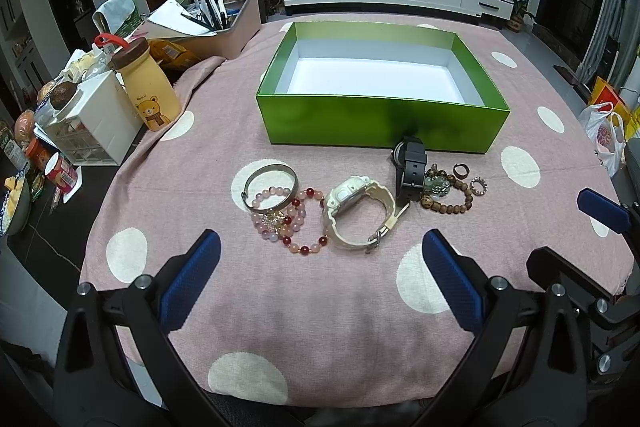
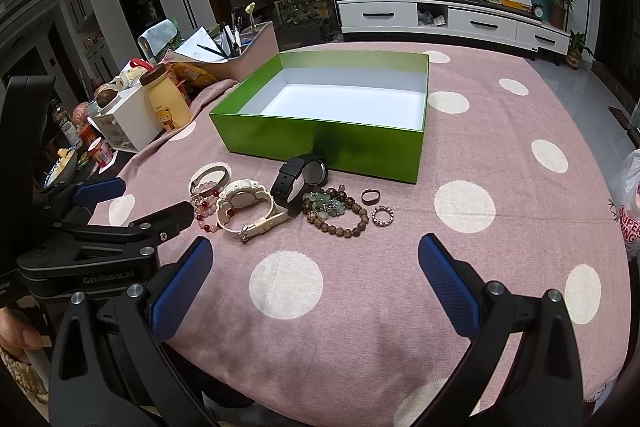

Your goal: Organize jewelry

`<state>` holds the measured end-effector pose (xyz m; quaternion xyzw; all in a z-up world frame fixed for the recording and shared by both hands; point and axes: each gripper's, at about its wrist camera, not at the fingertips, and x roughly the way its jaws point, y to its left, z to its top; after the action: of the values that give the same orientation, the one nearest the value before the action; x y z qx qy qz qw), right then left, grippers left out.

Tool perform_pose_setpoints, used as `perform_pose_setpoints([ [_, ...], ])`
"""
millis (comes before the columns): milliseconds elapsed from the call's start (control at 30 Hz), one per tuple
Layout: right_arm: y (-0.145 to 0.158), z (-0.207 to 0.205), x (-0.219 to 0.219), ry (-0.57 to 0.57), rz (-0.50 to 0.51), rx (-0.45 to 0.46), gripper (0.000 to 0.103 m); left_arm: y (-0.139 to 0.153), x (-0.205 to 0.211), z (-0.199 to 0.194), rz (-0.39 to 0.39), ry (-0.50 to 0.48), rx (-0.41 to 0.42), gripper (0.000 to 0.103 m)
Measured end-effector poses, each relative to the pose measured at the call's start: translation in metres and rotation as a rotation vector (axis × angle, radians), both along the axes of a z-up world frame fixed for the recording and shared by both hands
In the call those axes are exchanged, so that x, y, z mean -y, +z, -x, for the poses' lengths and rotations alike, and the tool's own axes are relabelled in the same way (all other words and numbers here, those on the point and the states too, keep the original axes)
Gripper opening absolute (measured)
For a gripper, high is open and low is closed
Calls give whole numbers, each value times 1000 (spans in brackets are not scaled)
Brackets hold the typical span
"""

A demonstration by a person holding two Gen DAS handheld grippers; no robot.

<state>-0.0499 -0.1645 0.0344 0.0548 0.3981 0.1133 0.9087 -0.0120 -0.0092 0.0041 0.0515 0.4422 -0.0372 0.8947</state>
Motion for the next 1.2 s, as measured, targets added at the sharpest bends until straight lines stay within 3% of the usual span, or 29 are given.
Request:
perform_pose_setpoints([
  [567,-4,-3,0,4,-18,-7,102,-7,-3,-7,22,-7,-17,101],
  [800,-10,-3,17,37,-45,20,102,-16,-27,-13,120,-1,-29,101],
  [1067,-44,-12,28,45,-70,-41,102,-41,-60,-14,212,19,-46,101],
  [1200,-51,-19,27,55,-99,-45,97,-48,-65,-16,245,16,-36,101],
])
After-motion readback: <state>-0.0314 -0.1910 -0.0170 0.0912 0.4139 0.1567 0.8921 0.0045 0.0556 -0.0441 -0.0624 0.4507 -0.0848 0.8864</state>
